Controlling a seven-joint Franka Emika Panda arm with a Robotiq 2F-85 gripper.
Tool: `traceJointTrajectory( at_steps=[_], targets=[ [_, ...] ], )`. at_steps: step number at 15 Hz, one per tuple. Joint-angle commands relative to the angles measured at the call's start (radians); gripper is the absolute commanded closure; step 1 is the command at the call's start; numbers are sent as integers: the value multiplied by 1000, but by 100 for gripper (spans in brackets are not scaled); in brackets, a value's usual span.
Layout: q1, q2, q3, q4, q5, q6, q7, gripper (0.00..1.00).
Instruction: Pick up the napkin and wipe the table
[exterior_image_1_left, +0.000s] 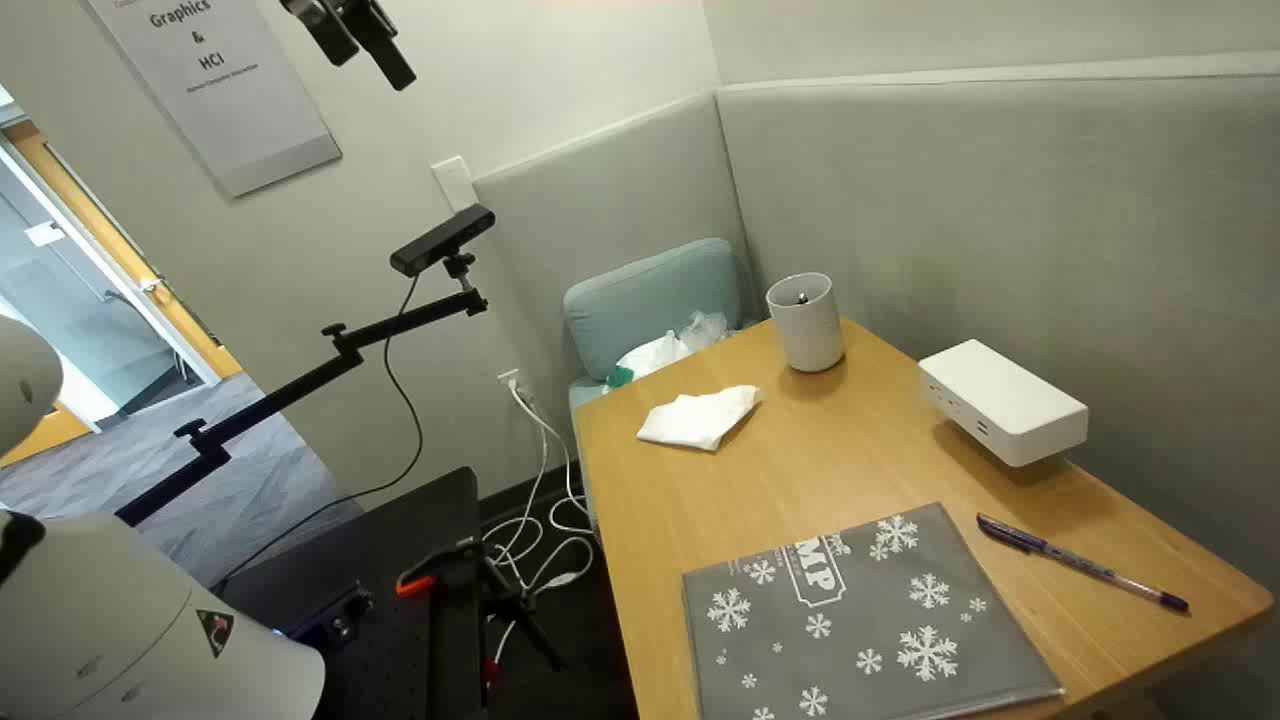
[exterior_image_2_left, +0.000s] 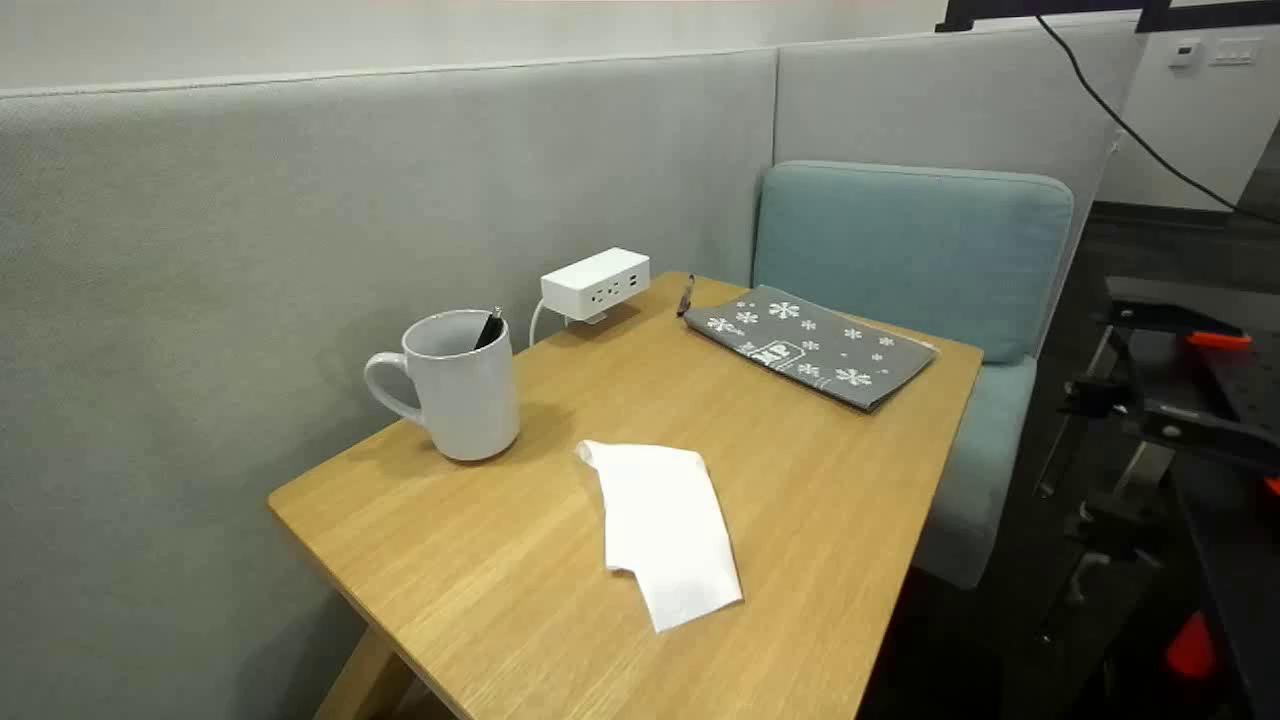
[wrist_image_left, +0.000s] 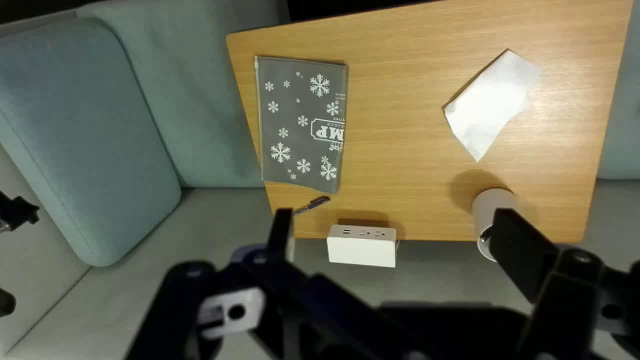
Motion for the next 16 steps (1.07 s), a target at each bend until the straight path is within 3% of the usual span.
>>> traceJointTrajectory(
  at_steps=[1,8,16],
  targets=[
    [30,10,-21,4,-17,-4,16,0],
    [35,22,-27,-9,-5,48,23,0],
    [44,166,-67,-125,13,380,11,0]
  ],
)
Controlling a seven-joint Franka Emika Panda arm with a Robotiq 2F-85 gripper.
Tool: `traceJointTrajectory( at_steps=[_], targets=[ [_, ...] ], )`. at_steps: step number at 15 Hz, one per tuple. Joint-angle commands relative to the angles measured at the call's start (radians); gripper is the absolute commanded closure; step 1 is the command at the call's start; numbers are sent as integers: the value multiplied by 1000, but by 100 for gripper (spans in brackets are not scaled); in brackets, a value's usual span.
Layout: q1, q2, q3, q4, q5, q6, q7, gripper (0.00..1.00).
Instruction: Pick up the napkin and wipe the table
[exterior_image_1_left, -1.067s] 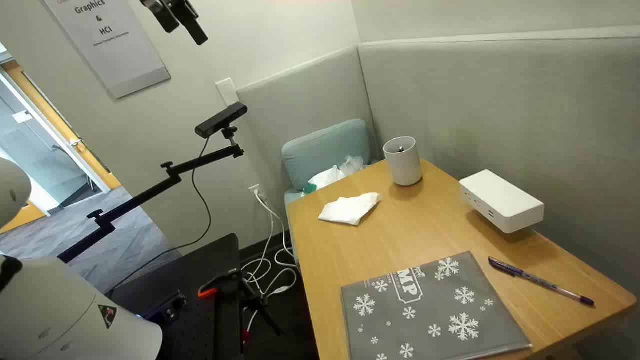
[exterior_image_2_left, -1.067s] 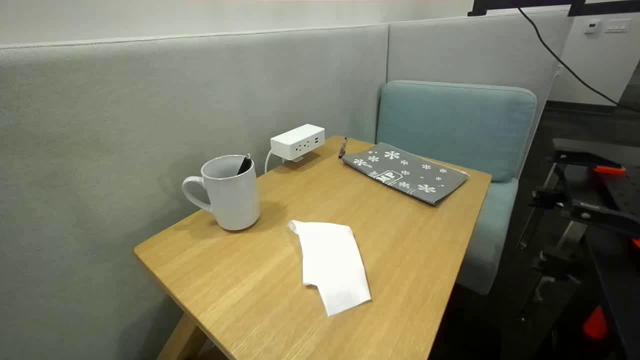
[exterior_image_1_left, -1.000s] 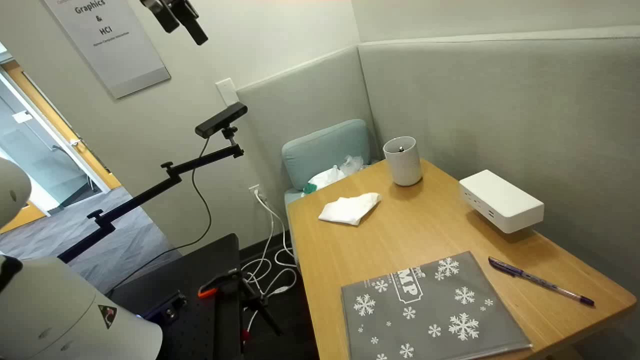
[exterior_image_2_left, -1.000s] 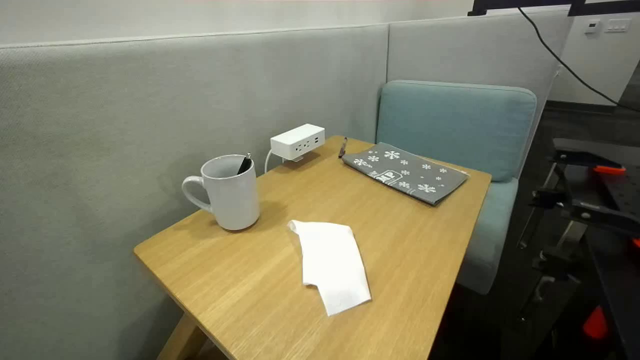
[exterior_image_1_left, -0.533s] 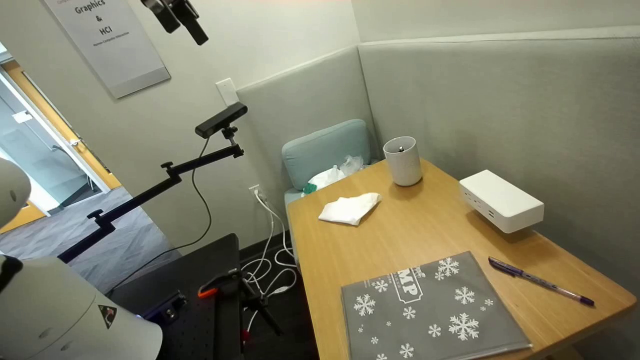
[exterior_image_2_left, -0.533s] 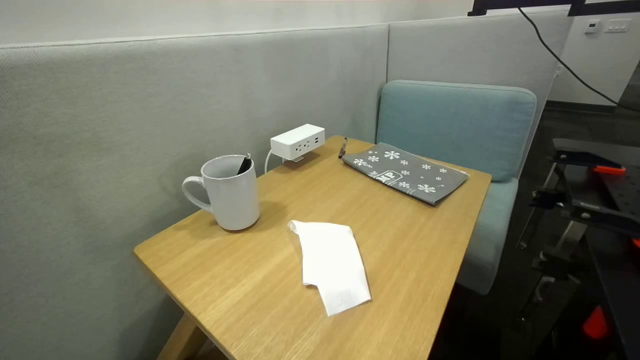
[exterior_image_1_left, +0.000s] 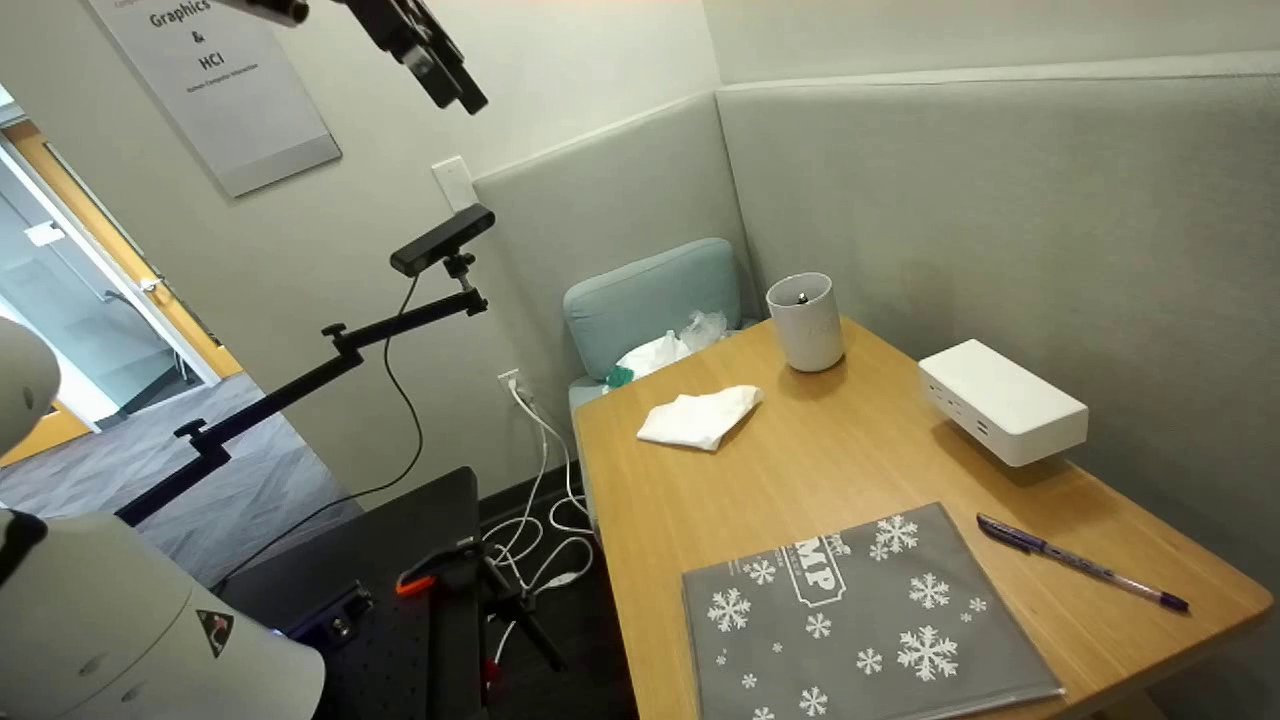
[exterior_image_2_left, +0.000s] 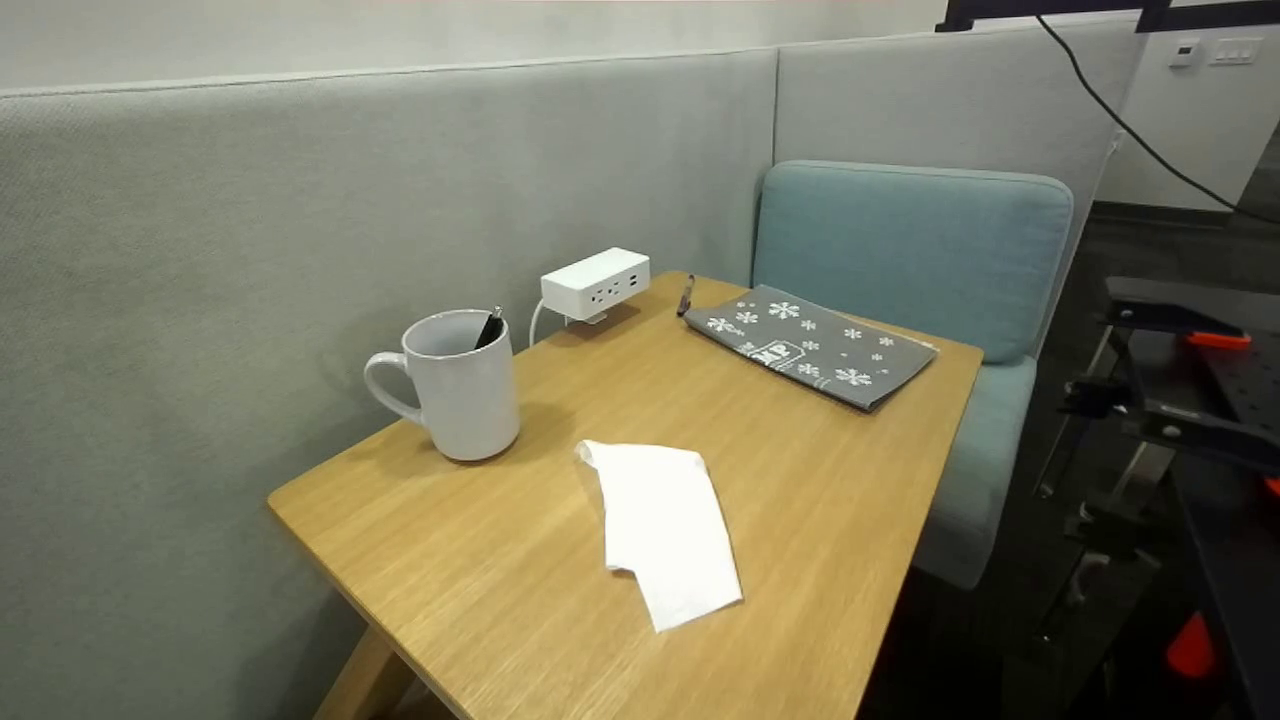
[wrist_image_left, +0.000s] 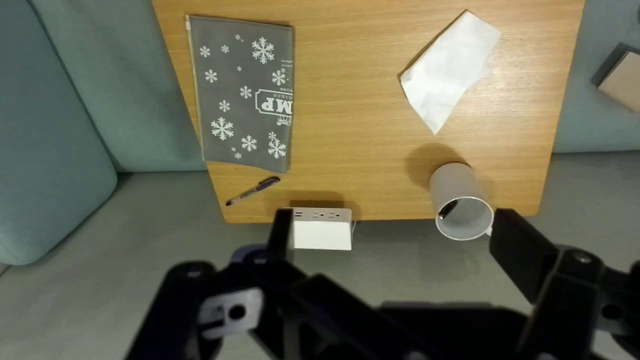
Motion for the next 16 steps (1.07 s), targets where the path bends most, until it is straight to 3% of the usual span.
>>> traceJointTrajectory(
  at_steps=[1,7,11,12,16],
  targets=[
    [26,91,-39,-59,12,150,4,0],
    [31,294,-68,-107,6,328,13,0],
    [40,416,-92,-83,-2,314,33,0],
    [51,370,-102,-108,-8,322,18,0],
    [59,423,-117,-94,-6,322,19,0]
  ],
)
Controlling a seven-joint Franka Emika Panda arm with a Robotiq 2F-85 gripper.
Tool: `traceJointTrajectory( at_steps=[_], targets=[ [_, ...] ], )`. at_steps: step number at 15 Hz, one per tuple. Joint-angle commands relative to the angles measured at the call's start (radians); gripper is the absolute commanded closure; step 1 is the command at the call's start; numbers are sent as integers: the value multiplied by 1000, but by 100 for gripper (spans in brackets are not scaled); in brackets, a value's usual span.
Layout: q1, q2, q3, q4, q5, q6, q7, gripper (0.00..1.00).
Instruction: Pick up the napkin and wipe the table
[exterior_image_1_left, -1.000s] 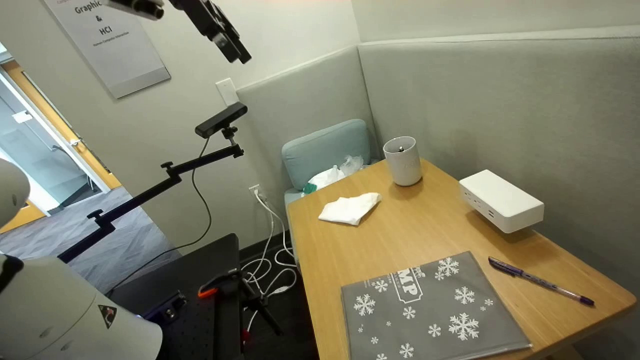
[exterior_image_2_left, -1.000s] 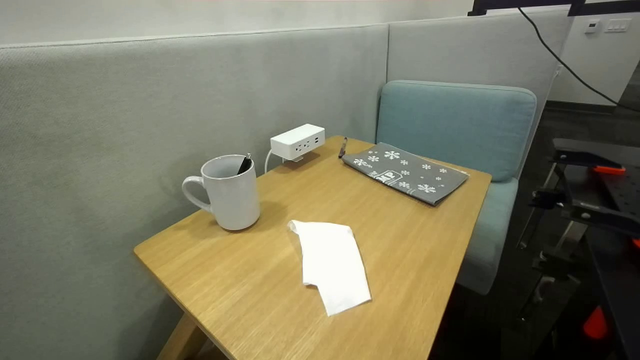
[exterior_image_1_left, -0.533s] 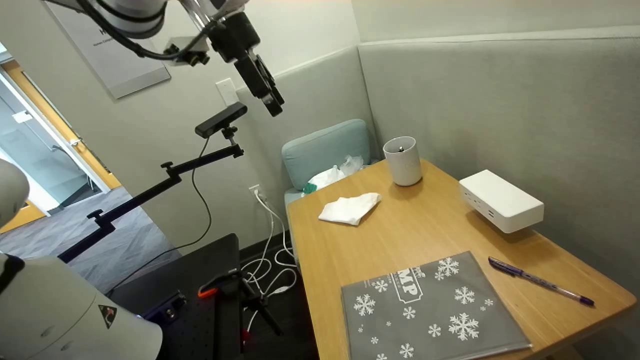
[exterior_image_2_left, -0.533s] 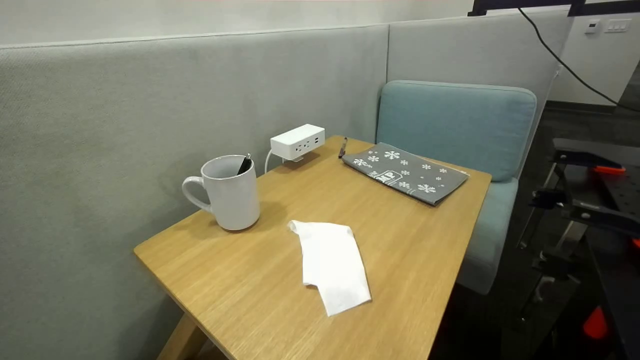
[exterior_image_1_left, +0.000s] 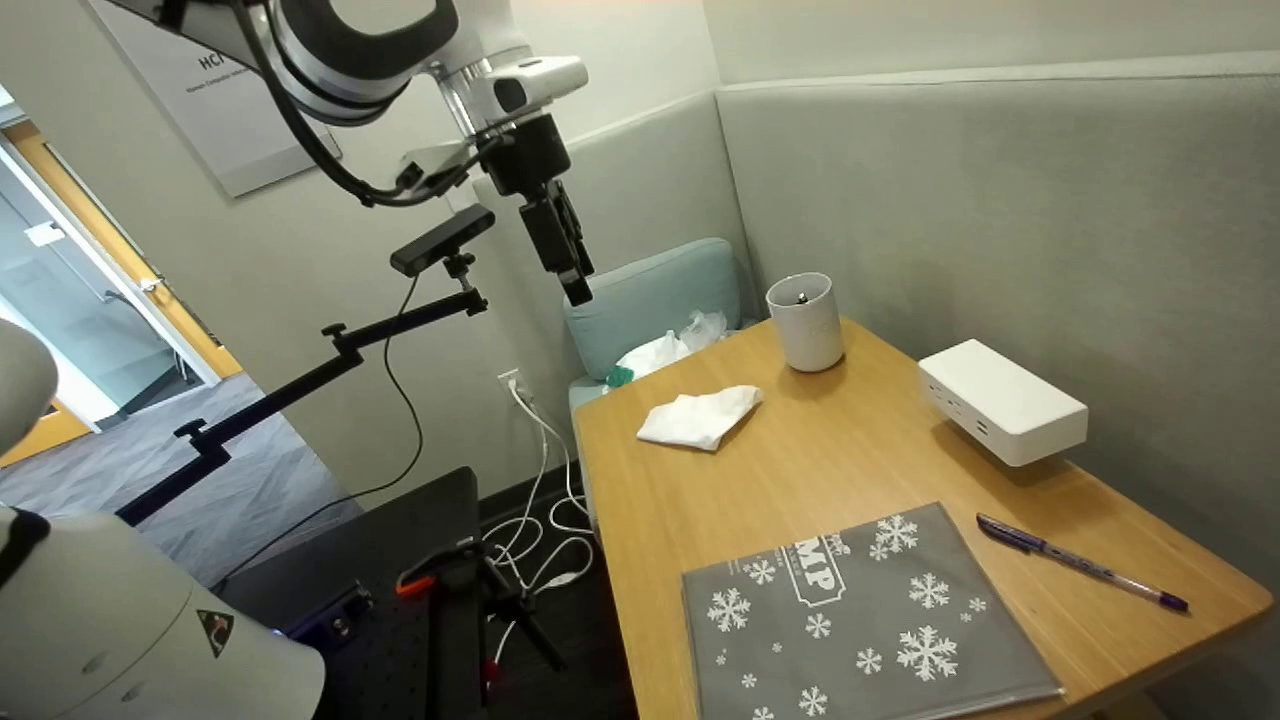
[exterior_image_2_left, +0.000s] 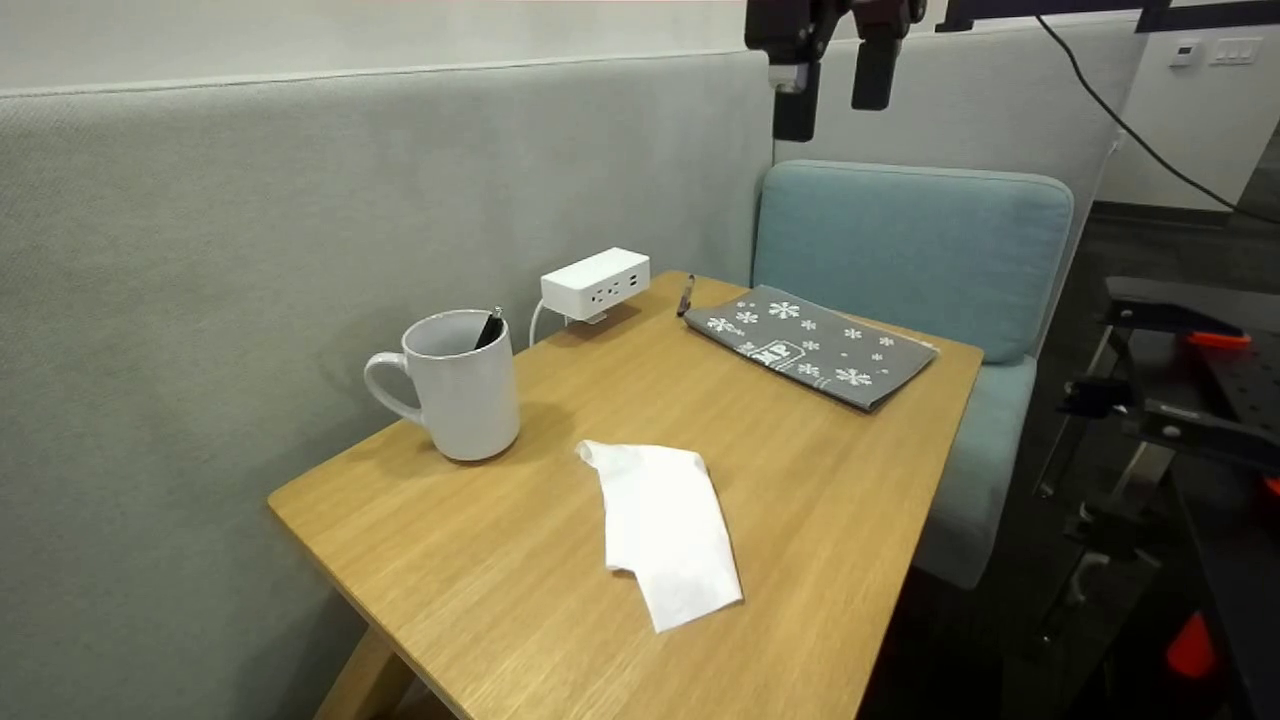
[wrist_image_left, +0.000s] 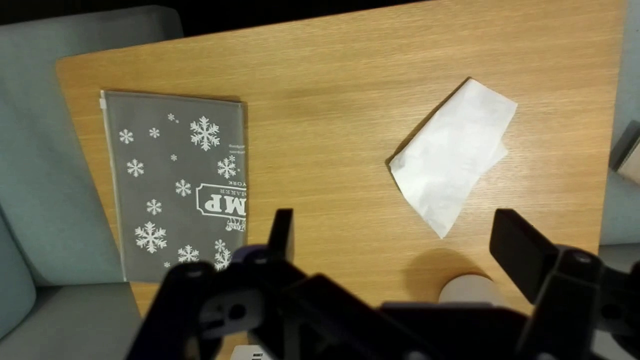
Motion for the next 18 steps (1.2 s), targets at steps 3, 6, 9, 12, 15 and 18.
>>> traceJointTrajectory(
  at_steps=[3,6,9,12,15,18],
  targets=[
    [31,41,-35,6,-52,59,54,0],
    [42,113,-50,4,-71,186,69,0],
    [66,221,-69,7,-82,324,83,0],
    [115,335,-115,17,-111,443,111,0],
    [196,447,-196,48,-137,528,140,0],
    [283,551,-279,107,-116,559,153,0]
  ],
)
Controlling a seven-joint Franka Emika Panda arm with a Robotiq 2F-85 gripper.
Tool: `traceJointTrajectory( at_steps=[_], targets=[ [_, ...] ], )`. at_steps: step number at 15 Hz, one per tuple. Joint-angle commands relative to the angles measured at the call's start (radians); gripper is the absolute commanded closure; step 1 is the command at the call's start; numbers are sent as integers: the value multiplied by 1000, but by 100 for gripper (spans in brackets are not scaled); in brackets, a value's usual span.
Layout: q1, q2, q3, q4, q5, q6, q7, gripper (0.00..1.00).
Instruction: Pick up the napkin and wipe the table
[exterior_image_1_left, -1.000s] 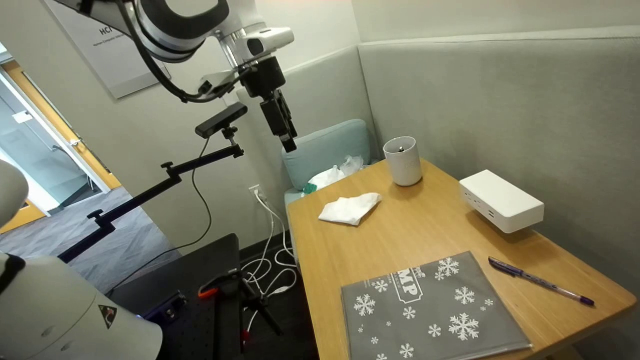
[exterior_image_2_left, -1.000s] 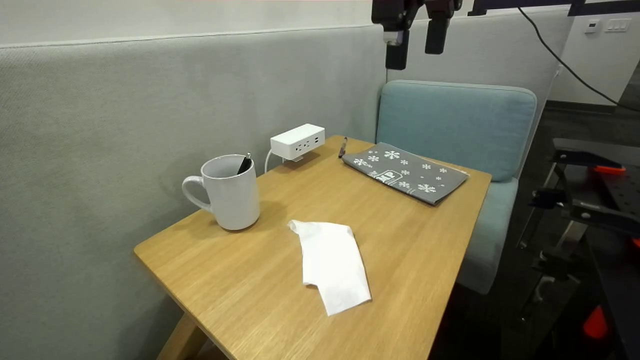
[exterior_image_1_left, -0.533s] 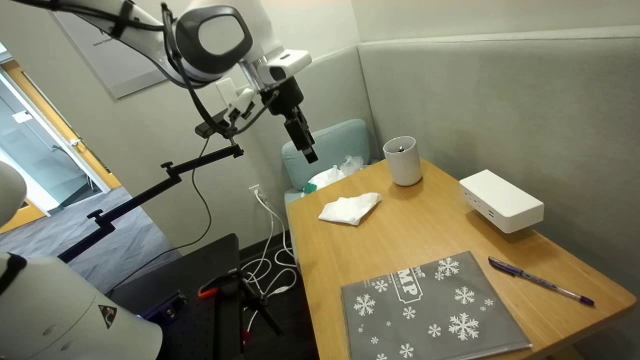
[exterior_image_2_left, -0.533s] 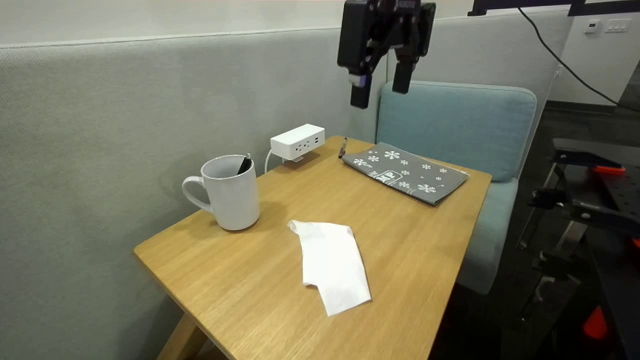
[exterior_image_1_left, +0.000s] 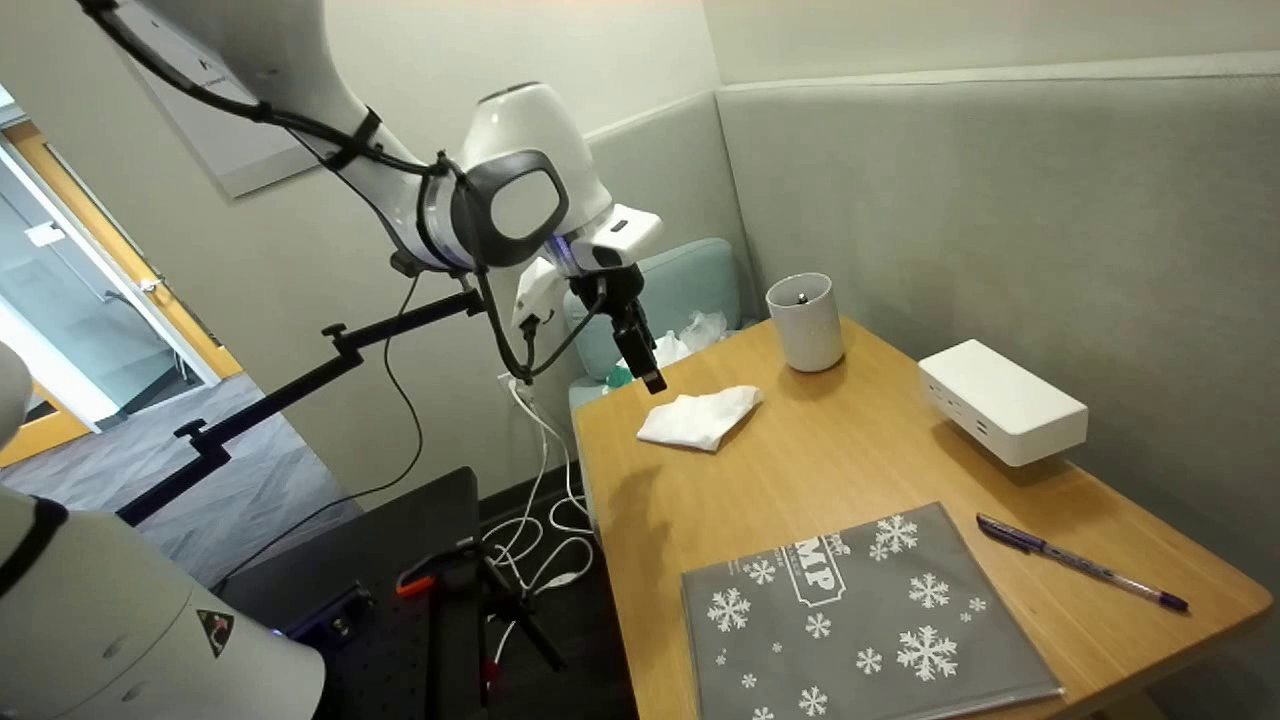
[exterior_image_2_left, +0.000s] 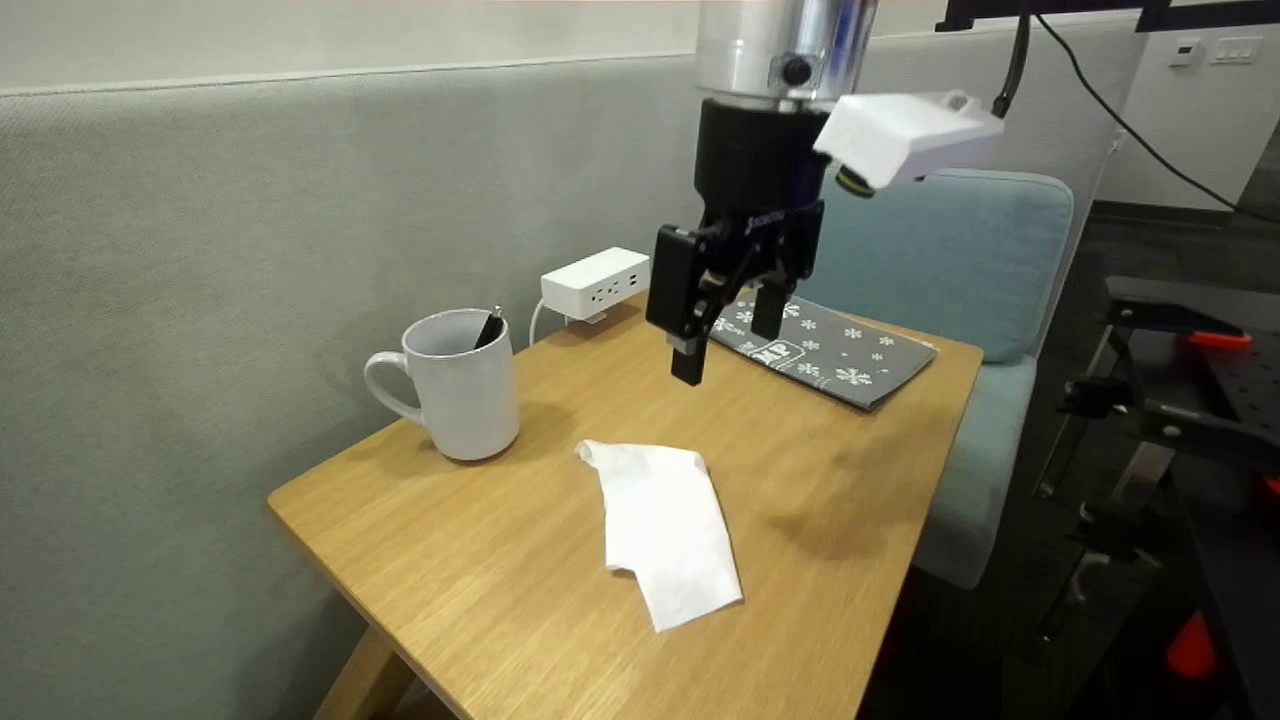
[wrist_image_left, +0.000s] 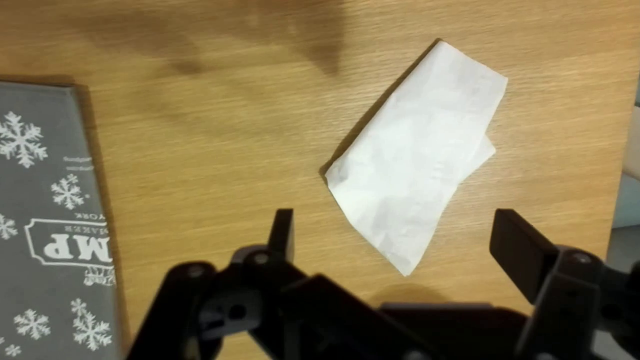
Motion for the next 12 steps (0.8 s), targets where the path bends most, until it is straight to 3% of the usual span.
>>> traceJointTrajectory(
  at_steps=[1,7,12],
  targets=[
    [102,123,-92,91,8,34,31,0],
    [165,257,-132,201,85,30,4,0],
    [148,329,-112,263,150,30,-31,0]
  ],
)
